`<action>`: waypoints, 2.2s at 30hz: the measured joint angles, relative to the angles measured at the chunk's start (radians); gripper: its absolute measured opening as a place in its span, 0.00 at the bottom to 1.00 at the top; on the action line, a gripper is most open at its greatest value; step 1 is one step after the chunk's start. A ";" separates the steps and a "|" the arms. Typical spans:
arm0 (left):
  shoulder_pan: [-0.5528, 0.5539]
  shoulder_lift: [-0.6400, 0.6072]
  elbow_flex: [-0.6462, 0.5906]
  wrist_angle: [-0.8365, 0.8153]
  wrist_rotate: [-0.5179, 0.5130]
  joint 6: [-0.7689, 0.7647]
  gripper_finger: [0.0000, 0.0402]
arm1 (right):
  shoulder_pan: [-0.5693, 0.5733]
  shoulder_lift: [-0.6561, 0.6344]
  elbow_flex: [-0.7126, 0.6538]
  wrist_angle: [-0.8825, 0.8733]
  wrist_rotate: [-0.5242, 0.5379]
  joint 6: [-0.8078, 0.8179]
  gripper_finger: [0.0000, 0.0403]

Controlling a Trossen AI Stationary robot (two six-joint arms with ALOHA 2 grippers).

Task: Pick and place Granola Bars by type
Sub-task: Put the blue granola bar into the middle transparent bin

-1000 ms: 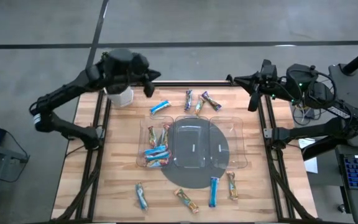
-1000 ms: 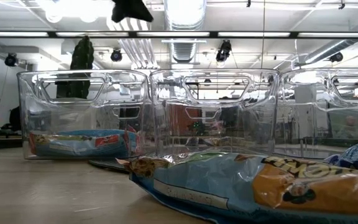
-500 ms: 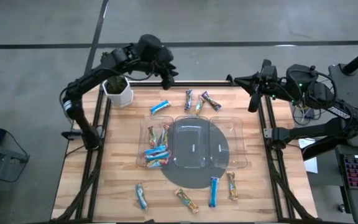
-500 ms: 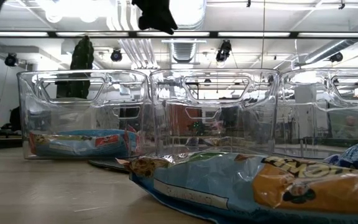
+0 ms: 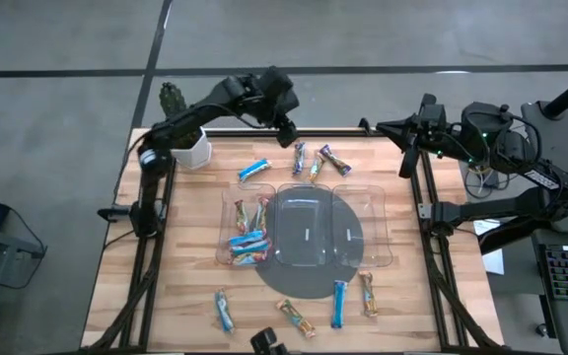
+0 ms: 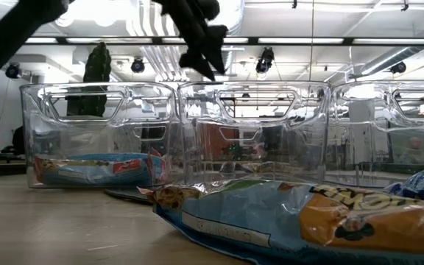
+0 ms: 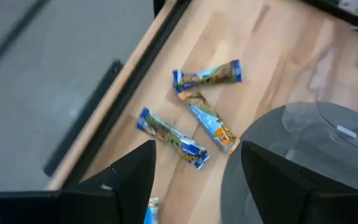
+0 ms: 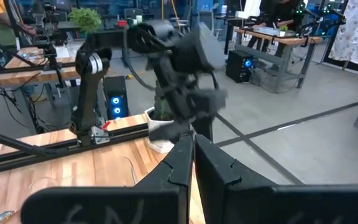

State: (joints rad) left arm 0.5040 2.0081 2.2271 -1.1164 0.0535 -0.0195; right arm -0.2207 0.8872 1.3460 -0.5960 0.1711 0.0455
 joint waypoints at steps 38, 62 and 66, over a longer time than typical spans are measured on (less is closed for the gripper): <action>0.035 0.356 0.009 0.109 -0.012 -0.577 0.55 | 0.000 -0.003 -0.001 -0.083 0.003 0.005 0.02; 0.079 0.427 0.010 0.185 0.052 -0.682 0.55 | 0.000 -0.002 -0.001 -0.106 0.005 0.007 0.02; 0.095 0.427 0.014 0.178 0.053 -0.677 0.55 | 0.000 -0.002 -0.001 -0.105 0.011 0.004 0.02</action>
State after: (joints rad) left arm 0.5994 2.4355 2.2407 -0.9389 0.1069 -0.6962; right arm -0.2211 0.8852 1.3453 -0.7008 0.1820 0.0491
